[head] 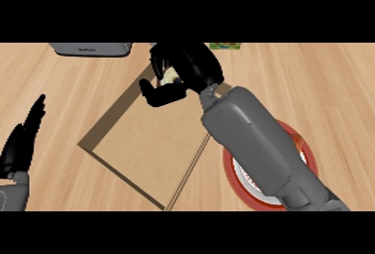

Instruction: Pick the cupcake from the plate and place it in the cardboard box

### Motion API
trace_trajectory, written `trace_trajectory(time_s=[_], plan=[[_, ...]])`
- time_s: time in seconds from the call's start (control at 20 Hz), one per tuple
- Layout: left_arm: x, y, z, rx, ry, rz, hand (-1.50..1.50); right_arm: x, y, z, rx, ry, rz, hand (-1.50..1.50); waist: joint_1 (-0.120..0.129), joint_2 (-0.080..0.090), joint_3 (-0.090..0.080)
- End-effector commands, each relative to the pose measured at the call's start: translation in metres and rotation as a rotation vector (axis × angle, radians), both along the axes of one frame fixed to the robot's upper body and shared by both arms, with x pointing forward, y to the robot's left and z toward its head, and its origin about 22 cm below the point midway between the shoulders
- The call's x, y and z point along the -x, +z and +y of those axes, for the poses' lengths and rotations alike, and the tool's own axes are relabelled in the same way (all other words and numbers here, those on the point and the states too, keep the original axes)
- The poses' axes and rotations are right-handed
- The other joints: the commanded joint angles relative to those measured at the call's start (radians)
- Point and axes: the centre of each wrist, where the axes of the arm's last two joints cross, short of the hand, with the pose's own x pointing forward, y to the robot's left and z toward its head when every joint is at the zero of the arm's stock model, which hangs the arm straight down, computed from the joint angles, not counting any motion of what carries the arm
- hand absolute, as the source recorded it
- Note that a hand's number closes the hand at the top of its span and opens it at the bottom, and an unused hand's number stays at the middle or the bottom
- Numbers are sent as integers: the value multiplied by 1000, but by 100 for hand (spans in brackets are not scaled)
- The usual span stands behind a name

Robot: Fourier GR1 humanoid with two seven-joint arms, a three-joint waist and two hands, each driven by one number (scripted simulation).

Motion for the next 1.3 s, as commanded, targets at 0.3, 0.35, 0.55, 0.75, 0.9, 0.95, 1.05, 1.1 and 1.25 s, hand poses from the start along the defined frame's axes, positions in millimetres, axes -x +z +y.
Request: trace_trajectory(time_s=[0.3, 0.35, 0.55, 0.75, 0.9, 0.95, 1.05, 1.1, 1.25], plan=[[-25, 0, -31, 15, -48, -6, 0, -30, -22, 35, 69, -71, 48, 150, 39, 12, -1], [-24, 15, -20, 13, -55, -7, 0, -38, -34, 27, 105, -118, 38, 150, 58, 17, -1], [-22, 13, -36, 2, -96, -22, 0, -37, -49, 24, 35, -197, 177, -150, 83, 17, -1], [-14, 3, -27, 13, -98, -18, 0, -35, -66, 19, 5, -200, 255, -150, 101, 21, -1], [-33, 14, -44, 4, -106, -17, 0, -30, -65, 26, -38, -172, 237, -150, 93, 22, -1], [-38, 12, -35, 14, -88, -15, 0, -37, -60, 22, -60, -142, 205, -150, 79, 28, -1], [-25, 4, -25, 6, -78, -18, 0, -33, -61, 24, -116, -152, 170, -150, 89, 25, -1], [-24, 7, -32, -2, -91, -20, 0, -34, -59, 25, -144, -160, 139, -150, 96, 24, 0], [-22, 17, -17, 3, -78, -27, 0, -38, -49, 24, -247, -146, 98, -150, 64, 14, 1]])
